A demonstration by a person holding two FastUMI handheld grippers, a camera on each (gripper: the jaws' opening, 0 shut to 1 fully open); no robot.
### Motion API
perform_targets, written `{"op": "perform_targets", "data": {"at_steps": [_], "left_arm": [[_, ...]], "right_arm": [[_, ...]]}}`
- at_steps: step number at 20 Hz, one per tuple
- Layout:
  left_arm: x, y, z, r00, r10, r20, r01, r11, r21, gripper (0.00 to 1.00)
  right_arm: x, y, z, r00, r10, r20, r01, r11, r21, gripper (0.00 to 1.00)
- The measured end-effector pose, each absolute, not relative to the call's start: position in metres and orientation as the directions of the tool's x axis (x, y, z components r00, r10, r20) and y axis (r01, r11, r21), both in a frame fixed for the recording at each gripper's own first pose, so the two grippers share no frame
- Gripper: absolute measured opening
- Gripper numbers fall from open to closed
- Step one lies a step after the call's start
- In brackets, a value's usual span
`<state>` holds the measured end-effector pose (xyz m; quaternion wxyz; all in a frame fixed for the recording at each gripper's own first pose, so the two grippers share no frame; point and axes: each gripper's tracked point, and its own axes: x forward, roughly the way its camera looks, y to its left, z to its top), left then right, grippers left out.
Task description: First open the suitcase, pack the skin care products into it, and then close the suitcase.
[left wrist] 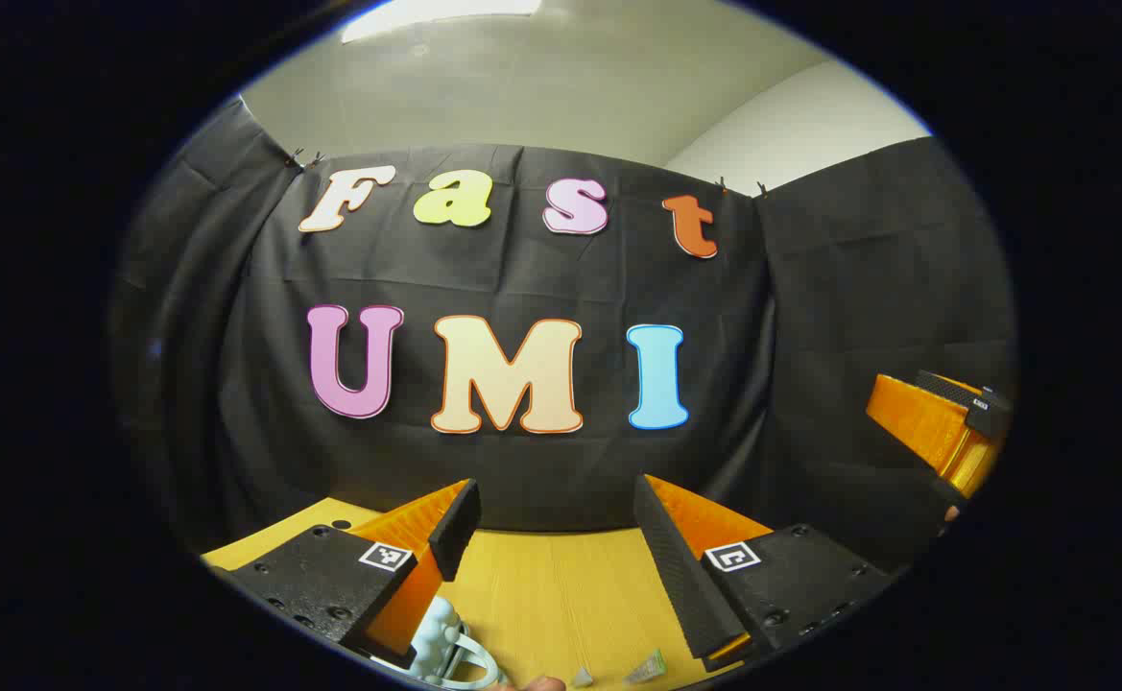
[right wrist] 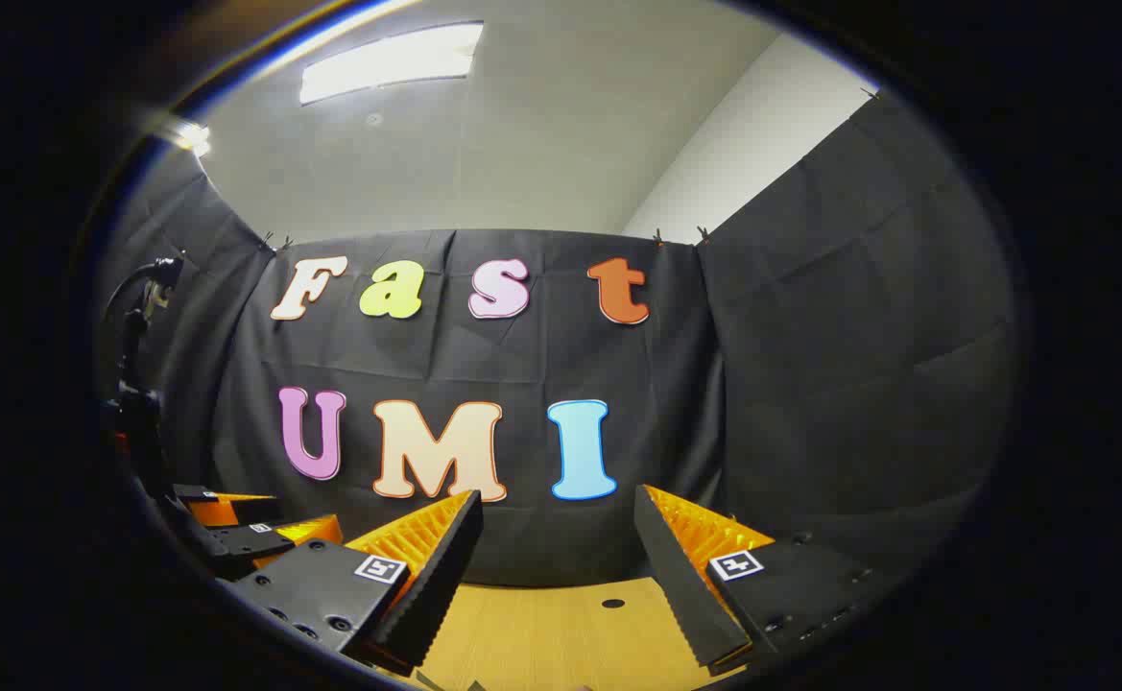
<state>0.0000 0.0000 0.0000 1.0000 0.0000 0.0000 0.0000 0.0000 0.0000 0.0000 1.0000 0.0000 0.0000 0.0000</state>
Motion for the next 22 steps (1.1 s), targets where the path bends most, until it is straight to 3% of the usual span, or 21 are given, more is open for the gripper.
{"op": "perform_targets", "data": {"at_steps": [4, 6, 9, 16, 22], "left_arm": [[-0.006, 0.019, -0.025, 0.994, 0.102, -0.047, -0.099, 0.993, 0.068, 0.95], [-0.014, 0.030, -0.053, 0.981, 0.161, -0.110, -0.149, 0.983, 0.104, 0.95], [-0.026, 0.044, -0.105, 0.948, 0.210, -0.238, -0.190, 0.976, 0.105, 0.94], [-0.039, 0.067, -0.245, 0.785, 0.191, -0.590, -0.175, 0.981, 0.086, 0.94], [-0.046, 0.062, -0.317, 0.623, 0.104, -0.775, -0.108, 0.993, 0.047, 0.95]], "right_arm": [[0.008, -0.005, -0.025, 0.996, 0.080, -0.043, -0.080, 0.997, 0.003, 1.00], [0.010, -0.004, -0.038, 0.990, 0.133, -0.052, -0.131, 0.991, 0.026, 0.98], [0.017, -0.018, -0.069, 0.984, 0.128, -0.125, -0.125, 0.992, 0.033, 0.98], [0.027, -0.027, -0.106, 0.966, 0.060, -0.253, -0.048, 0.997, 0.053, 0.98], [0.026, -0.038, -0.119, 0.951, -0.020, -0.310, 0.036, 0.998, 0.046, 0.98]]}}
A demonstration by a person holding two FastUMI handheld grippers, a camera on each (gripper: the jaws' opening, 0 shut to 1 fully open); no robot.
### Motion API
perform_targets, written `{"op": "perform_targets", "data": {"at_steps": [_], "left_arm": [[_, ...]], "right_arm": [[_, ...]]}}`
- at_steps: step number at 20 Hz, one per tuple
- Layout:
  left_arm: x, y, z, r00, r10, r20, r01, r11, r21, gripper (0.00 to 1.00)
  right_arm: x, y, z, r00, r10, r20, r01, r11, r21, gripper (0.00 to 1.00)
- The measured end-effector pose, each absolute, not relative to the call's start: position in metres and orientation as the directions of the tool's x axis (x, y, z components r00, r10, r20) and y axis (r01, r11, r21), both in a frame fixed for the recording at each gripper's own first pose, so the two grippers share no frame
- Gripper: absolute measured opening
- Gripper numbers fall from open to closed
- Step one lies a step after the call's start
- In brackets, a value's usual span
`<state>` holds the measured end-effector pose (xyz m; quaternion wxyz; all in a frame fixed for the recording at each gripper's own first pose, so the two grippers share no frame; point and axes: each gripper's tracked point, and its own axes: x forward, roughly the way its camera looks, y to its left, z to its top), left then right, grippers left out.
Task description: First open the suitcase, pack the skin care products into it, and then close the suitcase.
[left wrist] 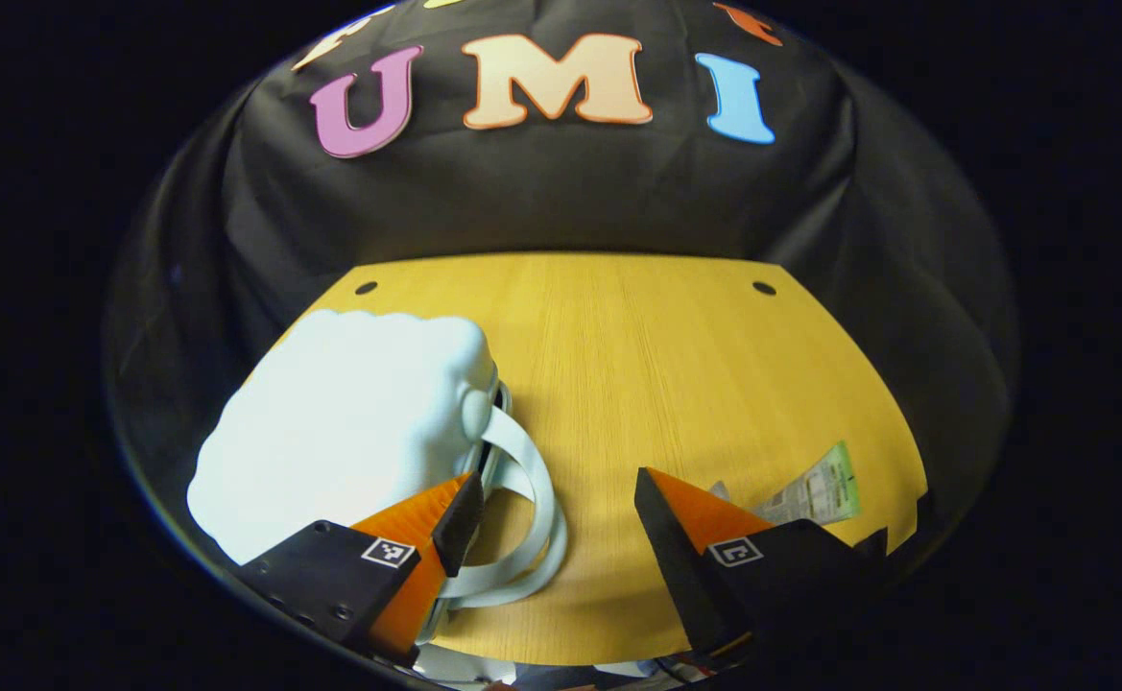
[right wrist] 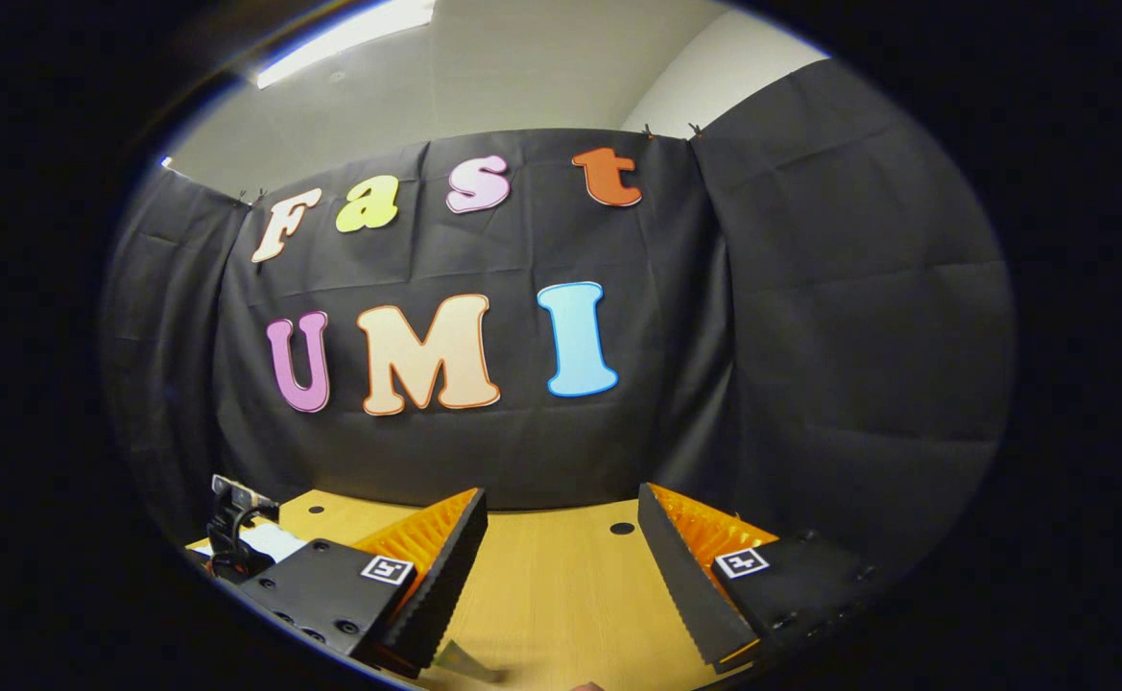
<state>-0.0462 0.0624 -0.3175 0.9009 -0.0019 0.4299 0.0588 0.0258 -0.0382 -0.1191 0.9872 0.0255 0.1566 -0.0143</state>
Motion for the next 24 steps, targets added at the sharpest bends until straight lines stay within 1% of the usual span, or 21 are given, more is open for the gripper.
{"op": "perform_targets", "data": {"at_steps": [3, 6, 8, 10, 11, 12, 14, 15, 16, 19, 21, 22, 23, 24], "left_arm": [[-0.045, 0.062, -0.343, 0.548, 0.086, -0.832, -0.100, 0.994, 0.037, 0.94], [-0.046, 0.061, -0.359, 0.504, 0.048, -0.862, -0.104, 0.995, -0.006, 0.95], [-0.049, 0.057, -0.366, 0.482, 0.012, -0.876, -0.118, 0.992, -0.051, 0.92], [-0.050, 0.056, -0.368, 0.472, -0.008, -0.882, -0.116, 0.991, -0.071, 0.82], [-0.051, 0.060, -0.369, 0.464, 0.003, -0.886, -0.114, 0.992, -0.056, 0.72], [-0.052, 0.069, -0.370, 0.458, 0.031, -0.888, -0.110, 0.994, -0.022, 0.67], [-0.058, 0.076, -0.375, 0.426, 0.050, -0.903, -0.123, 0.992, -0.003, 0.25], [-0.057, 0.078, -0.377, 0.423, 0.050, -0.905, -0.130, 0.992, -0.006, 0.21], [-0.058, 0.077, -0.376, 0.414, 0.041, -0.909, -0.123, 0.992, -0.011, 0.19], [-0.058, 0.074, -0.373, 0.389, 0.028, -0.921, -0.050, 0.999, 0.009, 0.08], [-0.056, 0.073, -0.370, 0.387, 0.034, -0.922, 0.007, 0.999, 0.039, 0.01], [-0.057, 0.072, -0.368, 0.388, 0.040, -0.921, 0.022, 0.998, 0.053, 0.00], [-0.054, 0.074, -0.365, 0.397, 0.055, -0.916, 0.025, 0.997, 0.071, 0.02], [-0.053, 0.072, -0.359, 0.409, 0.073, -0.910, 0.021, 0.996, 0.089, 0.00]], "right_arm": [[0.027, -0.032, -0.118, 0.948, -0.025, -0.318, 0.037, 0.999, 0.031, 0.98], [0.026, -0.024, -0.118, 0.950, -0.019, -0.313, 0.019, 1.000, -0.001, 0.98], [0.024, -0.020, -0.120, 0.949, -0.012, -0.316, 0.007, 1.000, -0.018, 0.98], [0.022, -0.020, -0.122, 0.948, -0.011, -0.319, 0.003, 1.000, -0.027, 0.98], [0.021, -0.020, -0.123, 0.948, -0.009, -0.319, 0.001, 1.000, -0.028, 0.98], [0.020, -0.020, -0.124, 0.947, -0.008, -0.320, 0.000, 1.000, -0.027, 0.98], [0.018, -0.022, -0.127, 0.946, -0.003, -0.324, -0.003, 1.000, -0.020, 0.98], [0.016, -0.024, -0.129, 0.946, -0.002, -0.324, -0.004, 1.000, -0.017, 0.98], [0.015, -0.026, -0.129, 0.947, 0.000, -0.322, -0.005, 1.000, -0.015, 0.98], [0.016, -0.027, -0.127, 0.956, 0.022, -0.292, -0.029, 0.999, -0.020, 0.98], [0.014, -0.022, -0.127, 0.959, 0.056, -0.277, -0.058, 0.998, -0.001, 0.98], [0.013, -0.019, -0.129, 0.958, 0.079, -0.274, -0.078, 0.997, 0.017, 0.98], [0.013, -0.017, -0.130, 0.957, 0.100, -0.272, -0.095, 0.995, 0.032, 0.98], [0.012, -0.015, -0.131, 0.955, 0.126, -0.268, -0.117, 0.992, 0.049, 0.98]]}}
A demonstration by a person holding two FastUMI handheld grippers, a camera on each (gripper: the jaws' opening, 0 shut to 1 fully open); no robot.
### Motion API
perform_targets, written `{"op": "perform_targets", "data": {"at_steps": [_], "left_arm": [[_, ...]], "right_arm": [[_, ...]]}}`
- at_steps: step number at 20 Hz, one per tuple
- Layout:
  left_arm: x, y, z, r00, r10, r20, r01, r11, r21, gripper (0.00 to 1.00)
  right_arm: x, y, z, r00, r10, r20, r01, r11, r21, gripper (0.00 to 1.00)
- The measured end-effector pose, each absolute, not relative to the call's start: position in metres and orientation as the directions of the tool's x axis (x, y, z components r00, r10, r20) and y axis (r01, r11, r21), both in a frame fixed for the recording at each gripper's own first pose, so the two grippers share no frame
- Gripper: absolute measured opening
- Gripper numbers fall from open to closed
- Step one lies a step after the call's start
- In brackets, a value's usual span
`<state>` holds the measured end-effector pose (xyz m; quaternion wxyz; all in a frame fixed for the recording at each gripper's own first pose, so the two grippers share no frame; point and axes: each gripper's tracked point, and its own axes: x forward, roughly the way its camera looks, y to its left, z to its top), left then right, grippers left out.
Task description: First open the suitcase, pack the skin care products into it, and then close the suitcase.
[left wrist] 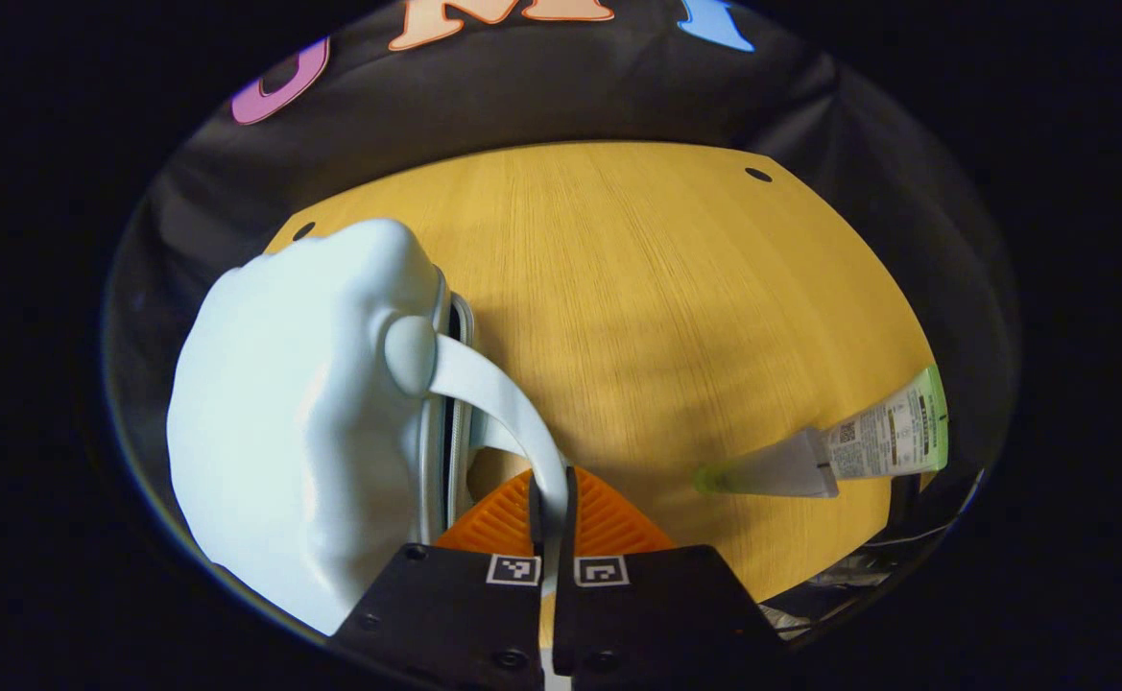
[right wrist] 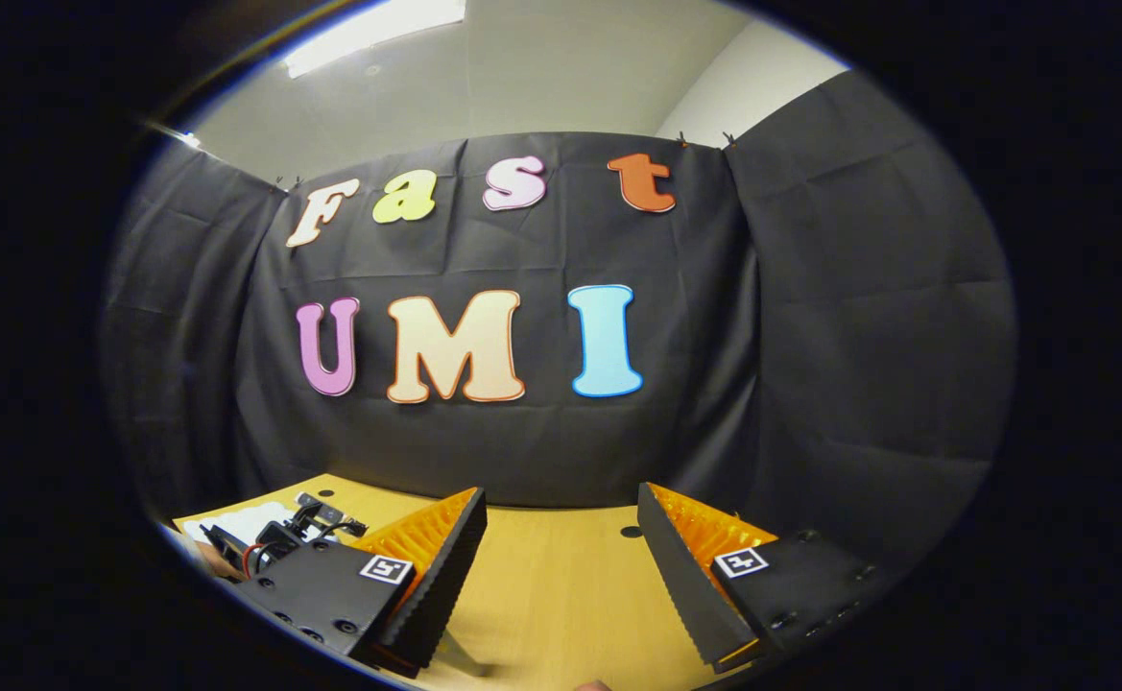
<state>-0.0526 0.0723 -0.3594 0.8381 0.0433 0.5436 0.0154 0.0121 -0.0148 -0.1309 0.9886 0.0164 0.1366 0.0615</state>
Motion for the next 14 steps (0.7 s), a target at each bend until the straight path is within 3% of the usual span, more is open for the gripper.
{"op": "perform_targets", "data": {"at_steps": [3, 14], "left_arm": [[-0.046, 0.063, -0.342, 0.435, 0.043, -0.899, 0.000, 0.999, 0.048, 0.00], [-0.046, 0.063, -0.270, 0.499, 0.015, -0.866, 0.094, 0.993, 0.072, 0.00]], "right_arm": [[0.010, -0.010, -0.135, 0.948, 0.188, -0.256, -0.177, 0.982, 0.068, 0.98], [0.001, 0.025, -0.132, 0.954, 0.191, -0.232, -0.178, 0.981, 0.076, 0.98]]}}
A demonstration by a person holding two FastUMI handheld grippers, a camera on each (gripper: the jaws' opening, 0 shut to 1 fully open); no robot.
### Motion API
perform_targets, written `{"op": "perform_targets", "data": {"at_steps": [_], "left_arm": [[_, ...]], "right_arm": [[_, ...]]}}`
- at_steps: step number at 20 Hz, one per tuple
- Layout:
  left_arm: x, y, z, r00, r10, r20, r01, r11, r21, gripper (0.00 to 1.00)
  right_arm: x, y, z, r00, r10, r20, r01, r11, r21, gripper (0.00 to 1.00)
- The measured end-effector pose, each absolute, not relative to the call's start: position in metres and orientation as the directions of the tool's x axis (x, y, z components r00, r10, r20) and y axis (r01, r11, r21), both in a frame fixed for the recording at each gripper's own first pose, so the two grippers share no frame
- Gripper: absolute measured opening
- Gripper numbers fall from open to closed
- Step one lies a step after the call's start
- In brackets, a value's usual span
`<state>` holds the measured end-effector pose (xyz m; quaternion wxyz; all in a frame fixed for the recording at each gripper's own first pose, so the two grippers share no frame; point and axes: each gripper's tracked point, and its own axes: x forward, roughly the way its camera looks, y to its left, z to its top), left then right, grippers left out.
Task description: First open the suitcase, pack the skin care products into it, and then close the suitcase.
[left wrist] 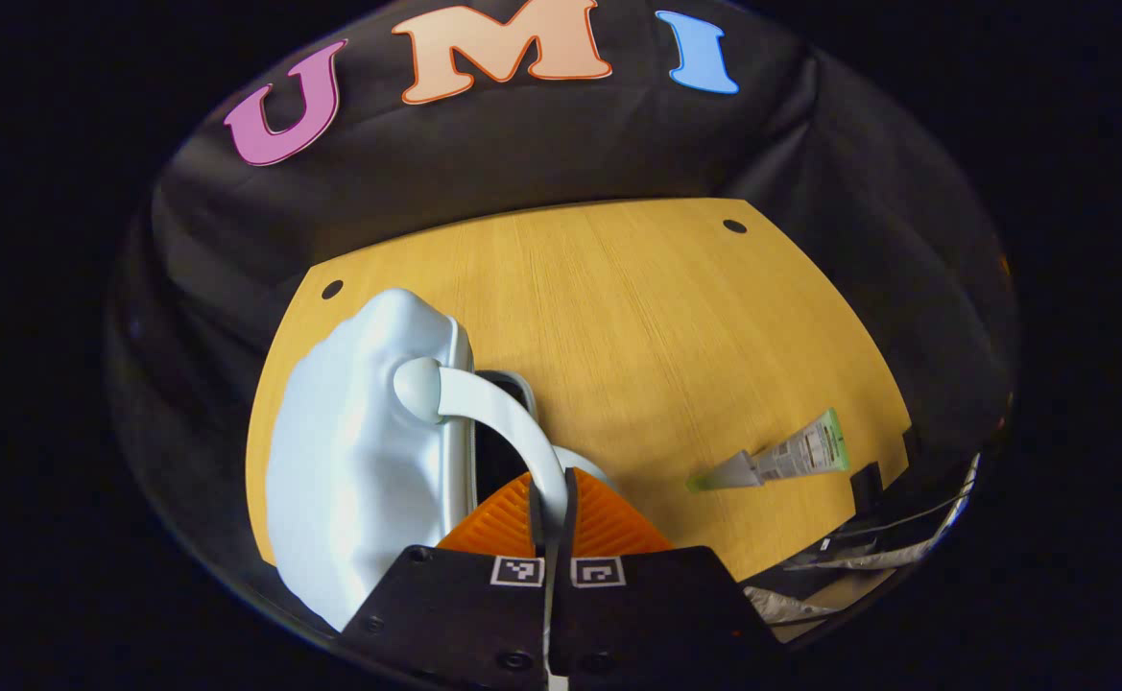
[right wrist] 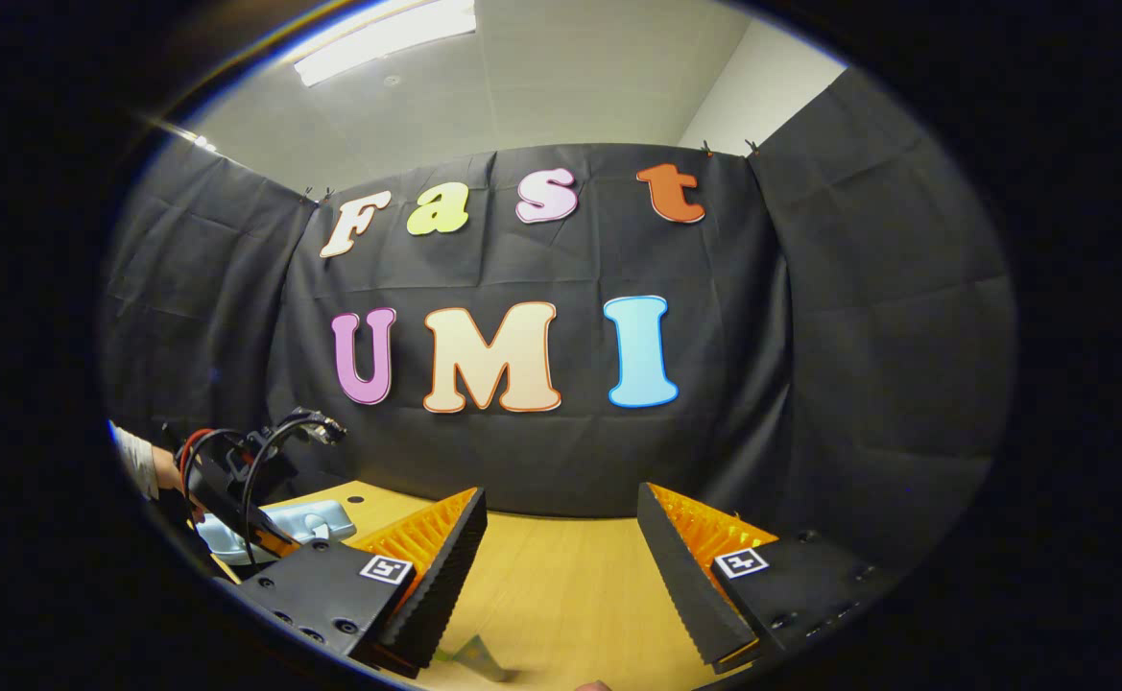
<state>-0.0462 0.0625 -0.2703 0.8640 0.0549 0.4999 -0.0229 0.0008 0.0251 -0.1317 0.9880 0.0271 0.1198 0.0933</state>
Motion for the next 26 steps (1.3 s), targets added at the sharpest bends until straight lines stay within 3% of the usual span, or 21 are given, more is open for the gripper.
{"op": "perform_targets", "data": {"at_steps": [10, 14, 26], "left_arm": [[-0.033, 0.098, -0.246, 0.587, 0.047, -0.808, 0.044, 0.995, 0.090, 0.00], [-0.026, 0.127, -0.233, 0.631, 0.121, -0.767, 0.002, 0.987, 0.158, 0.00], [-0.023, 0.196, -0.227, 0.672, 0.214, -0.709, -0.068, 0.971, 0.228, 0.00]], "right_arm": [[0.002, 0.071, -0.115, 0.959, 0.205, -0.197, -0.193, 0.978, 0.077, 0.98], [0.006, 0.091, -0.103, 0.968, 0.194, -0.159, -0.187, 0.981, 0.057, 0.98], [-0.008, 0.192, -0.114, 0.979, 0.138, -0.148, -0.135, 0.990, 0.029, 0.98]]}}
